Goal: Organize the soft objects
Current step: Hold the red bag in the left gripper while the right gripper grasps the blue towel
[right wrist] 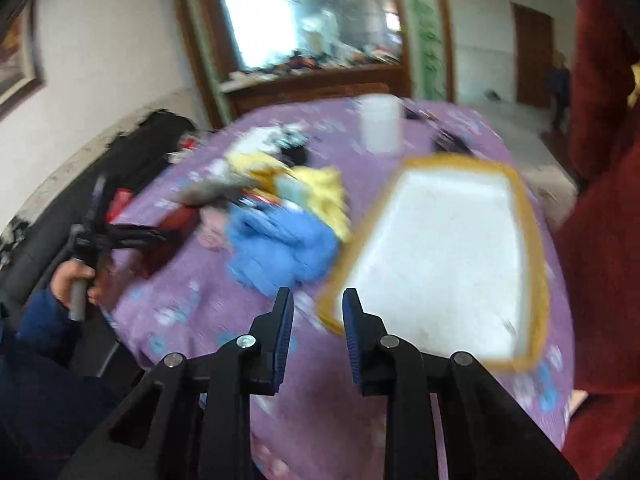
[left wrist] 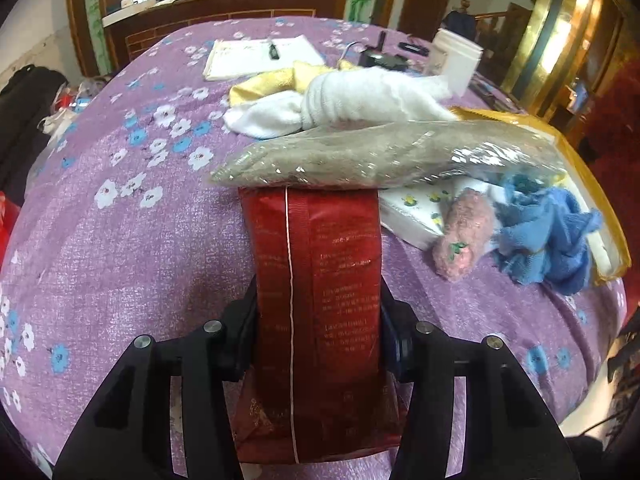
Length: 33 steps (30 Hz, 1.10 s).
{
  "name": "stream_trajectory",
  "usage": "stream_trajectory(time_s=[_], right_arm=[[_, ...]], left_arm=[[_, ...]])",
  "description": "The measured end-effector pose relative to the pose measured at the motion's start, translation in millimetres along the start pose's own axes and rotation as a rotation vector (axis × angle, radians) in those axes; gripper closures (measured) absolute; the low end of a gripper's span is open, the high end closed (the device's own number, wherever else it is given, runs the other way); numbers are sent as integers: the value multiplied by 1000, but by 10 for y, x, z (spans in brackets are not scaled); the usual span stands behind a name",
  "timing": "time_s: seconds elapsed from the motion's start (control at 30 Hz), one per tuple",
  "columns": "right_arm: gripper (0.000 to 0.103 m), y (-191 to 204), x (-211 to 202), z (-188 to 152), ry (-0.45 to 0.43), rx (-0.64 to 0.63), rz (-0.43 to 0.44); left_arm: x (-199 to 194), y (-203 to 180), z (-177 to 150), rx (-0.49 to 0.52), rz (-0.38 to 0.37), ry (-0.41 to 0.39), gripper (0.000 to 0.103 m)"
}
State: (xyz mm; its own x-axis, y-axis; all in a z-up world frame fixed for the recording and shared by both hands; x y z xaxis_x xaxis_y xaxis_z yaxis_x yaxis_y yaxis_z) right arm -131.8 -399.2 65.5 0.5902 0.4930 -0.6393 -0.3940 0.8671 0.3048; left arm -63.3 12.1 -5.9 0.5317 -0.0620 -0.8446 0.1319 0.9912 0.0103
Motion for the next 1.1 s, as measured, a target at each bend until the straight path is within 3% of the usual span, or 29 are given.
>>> stream_trajectory(time_s=[0.07,0.1,0.13,0.2,0.37,0.5,0.63,0.8,1.03,1.1], right_arm=[[76,-52,20,47,-8,30,24],[65,-38,53,77,-7,30,42],[46,-5,117,125,-3,19,56],[25,96,230,195,-2,-26,69],[24,478,587,272,60,-142,126],[24,600,1005,327,139,-232,58],[24,568,1321,320,240,-319,-39],[23,489,1472,322,302,-266,24],[23,777,1442,261,317,-385,-48],[23,771,1456,281,300,-351,-40]], left_arm=[[53,-12,14,-16,16,17,51],[52,-14,12,-15,21,16,51],[62,-35,21,-12,32,23,51],[81,-63,32,-4,55,28,48],[170,-98,72,29,87,21,46],[214,-76,114,29,95,-18,48],[160,-37,82,14,53,-42,52],[93,16,5,-3,7,-51,52],[77,35,-22,-9,-20,-53,52],[90,21,-4,-8,-16,-59,52]])
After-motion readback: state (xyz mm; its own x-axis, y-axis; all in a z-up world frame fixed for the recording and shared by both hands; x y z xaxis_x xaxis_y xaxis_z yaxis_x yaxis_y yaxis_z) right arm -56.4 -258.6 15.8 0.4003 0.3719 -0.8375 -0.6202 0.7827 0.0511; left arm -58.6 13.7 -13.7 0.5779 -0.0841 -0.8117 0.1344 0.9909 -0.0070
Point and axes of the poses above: each gripper's, at about its wrist camera, not at the fingertips, and x roughly the way its jaws point, y to its left, z to its top, the point moved 2 cm from there along x, roughly the way its jaws point, and after that the axes turned 7 degrees about z, right-handed, at the moved point
